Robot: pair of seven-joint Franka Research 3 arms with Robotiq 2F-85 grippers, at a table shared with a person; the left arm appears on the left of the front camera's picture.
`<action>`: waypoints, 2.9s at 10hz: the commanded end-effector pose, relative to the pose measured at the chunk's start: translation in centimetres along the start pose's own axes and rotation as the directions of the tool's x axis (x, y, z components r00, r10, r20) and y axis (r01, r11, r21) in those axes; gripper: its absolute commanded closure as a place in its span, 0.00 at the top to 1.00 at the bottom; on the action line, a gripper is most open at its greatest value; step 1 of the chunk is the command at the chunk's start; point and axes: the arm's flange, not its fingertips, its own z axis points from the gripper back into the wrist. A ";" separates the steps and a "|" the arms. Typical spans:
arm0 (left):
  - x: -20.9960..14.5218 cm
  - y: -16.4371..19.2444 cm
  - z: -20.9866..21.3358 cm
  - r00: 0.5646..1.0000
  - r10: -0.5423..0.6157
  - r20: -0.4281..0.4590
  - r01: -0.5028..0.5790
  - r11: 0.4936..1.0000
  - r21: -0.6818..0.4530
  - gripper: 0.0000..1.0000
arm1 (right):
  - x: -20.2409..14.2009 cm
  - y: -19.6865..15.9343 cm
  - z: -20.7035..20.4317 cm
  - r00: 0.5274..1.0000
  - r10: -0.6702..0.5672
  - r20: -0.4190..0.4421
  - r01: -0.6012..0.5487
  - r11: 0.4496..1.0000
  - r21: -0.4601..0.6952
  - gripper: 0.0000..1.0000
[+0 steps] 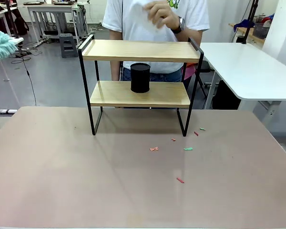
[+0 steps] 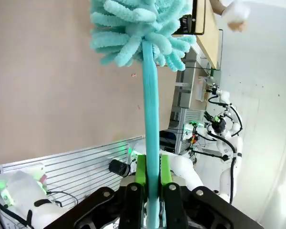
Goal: Clean the shelf.
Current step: Clean the remaining tier of the Shelf with the Duster once objects are removed, then hand the Duster back to the human.
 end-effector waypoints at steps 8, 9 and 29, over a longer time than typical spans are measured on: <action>0.6 0.5 0.1 1.000 -0.010 -0.006 0.010 1.000 0.002 0.13 | 0.3 0.1 0.0 1.000 0.024 0.017 -0.024 1.000 0.019 1.00; 0.7 0.6 -0.2 1.000 0.015 -0.011 -0.015 1.000 -0.001 0.13 | 0.0 0.0 0.0 1.000 0.000 0.000 0.000 1.000 0.000 1.00; -10.5 -21.5 -25.9 0.045 -0.510 -0.859 0.540 0.736 -0.409 0.13 | -4.6 28.1 -31.7 0.471 0.659 -0.587 -0.280 0.742 0.609 1.00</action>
